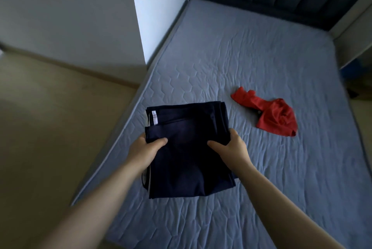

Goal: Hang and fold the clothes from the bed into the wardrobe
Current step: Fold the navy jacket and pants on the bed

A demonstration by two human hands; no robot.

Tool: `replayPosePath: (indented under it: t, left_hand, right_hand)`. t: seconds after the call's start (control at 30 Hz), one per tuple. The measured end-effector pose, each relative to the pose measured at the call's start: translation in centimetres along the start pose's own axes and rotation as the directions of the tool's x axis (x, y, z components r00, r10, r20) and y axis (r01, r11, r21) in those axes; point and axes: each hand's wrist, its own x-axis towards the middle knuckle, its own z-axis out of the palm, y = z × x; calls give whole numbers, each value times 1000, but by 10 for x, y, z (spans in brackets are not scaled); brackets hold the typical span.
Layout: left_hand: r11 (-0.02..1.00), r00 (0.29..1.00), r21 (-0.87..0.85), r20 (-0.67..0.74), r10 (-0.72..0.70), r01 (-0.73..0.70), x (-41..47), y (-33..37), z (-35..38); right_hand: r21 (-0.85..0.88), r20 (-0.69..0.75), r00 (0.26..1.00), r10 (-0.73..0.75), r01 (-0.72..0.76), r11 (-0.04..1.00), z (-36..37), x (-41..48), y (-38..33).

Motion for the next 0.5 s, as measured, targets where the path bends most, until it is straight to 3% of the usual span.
replayPosePath:
  t: [0.27, 0.5]
  left_hand:
    - [960, 956, -59, -133, 263, -272, -101, 159, -20]
    - [863, 845, -72, -257, 469, -500, -191, 263, -56]
  right_hand:
    - [39, -98, 958, -271, 276, 960, -111, -37, -143]
    - [82, -123, 863, -489, 500, 862, -183, -74, -262]
